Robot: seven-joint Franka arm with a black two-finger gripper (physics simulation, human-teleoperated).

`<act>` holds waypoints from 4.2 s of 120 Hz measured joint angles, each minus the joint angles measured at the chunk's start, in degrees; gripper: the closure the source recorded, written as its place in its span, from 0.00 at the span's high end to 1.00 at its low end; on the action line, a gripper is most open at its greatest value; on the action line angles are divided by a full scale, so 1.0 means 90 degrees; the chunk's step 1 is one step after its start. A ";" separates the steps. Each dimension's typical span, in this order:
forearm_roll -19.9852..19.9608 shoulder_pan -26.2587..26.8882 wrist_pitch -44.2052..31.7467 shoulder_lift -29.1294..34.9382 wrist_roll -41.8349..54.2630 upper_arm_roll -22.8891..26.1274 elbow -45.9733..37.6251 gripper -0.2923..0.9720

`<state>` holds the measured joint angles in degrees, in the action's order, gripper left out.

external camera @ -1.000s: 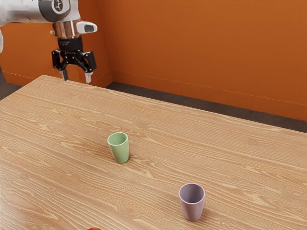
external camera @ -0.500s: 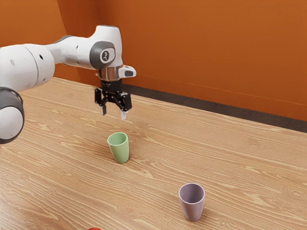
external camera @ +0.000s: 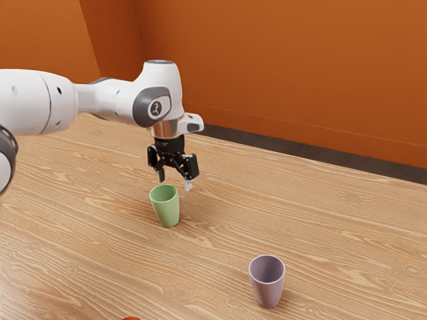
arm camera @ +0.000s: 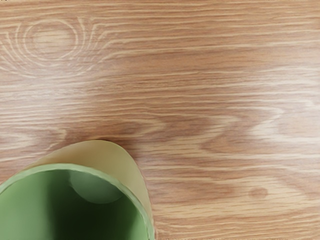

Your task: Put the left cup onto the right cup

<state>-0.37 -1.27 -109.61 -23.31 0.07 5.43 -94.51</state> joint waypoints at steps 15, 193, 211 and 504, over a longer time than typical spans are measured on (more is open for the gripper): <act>-0.0020 0.0040 -0.0319 0.0094 -0.0007 0.0002 -0.0329 0.77; 0.0058 0.0806 -0.0872 0.0887 -0.0236 0.0484 -0.0801 0.15; 0.0199 0.0871 -0.0748 0.0973 -0.0411 0.1265 -0.0665 0.15; 0.1001 0.1016 -0.1005 0.0794 -0.2736 0.3058 -0.1138 0.46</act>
<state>8.64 7.87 -118.65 -16.16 -24.56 32.96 -104.75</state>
